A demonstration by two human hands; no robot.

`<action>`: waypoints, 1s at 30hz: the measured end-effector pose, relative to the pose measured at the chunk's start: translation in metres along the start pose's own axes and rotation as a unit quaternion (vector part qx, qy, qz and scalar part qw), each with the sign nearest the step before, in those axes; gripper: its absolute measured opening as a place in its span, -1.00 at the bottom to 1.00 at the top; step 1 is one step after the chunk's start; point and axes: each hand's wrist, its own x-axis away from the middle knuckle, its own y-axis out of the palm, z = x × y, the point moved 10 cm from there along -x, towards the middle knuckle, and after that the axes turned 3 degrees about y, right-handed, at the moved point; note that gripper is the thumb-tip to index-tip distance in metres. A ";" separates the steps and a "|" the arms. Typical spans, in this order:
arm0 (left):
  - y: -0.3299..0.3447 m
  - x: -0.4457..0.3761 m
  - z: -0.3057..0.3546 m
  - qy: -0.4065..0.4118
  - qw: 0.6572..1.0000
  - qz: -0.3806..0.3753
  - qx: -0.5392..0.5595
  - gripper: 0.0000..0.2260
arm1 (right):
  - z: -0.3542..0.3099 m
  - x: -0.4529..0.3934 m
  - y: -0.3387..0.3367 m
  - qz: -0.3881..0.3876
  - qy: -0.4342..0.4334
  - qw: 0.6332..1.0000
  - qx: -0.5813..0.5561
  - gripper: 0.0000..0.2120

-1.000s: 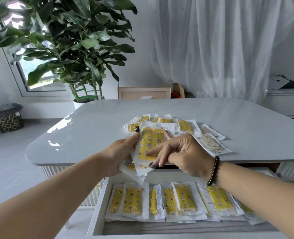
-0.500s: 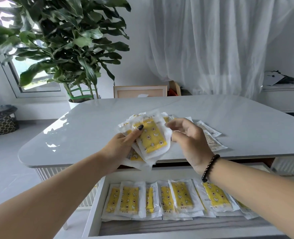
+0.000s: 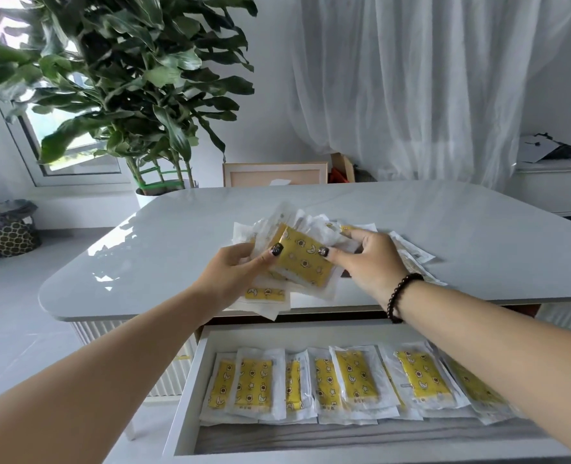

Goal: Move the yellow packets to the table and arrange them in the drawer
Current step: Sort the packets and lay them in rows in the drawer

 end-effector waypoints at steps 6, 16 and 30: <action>-0.008 -0.017 -0.008 0.040 0.977 0.042 -0.207 -0.90 | -0.026 -0.013 0.005 0.002 -0.152 0.984 0.091 -0.85; 0.003 -0.034 0.013 0.125 0.873 0.042 -0.470 -0.74 | -0.035 -0.023 0.042 -0.133 -0.276 0.893 0.330 -0.79; 0.033 -0.044 0.034 0.148 0.764 -0.085 -0.622 -0.85 | -0.011 -0.030 0.059 -0.245 -0.112 0.691 0.670 -0.84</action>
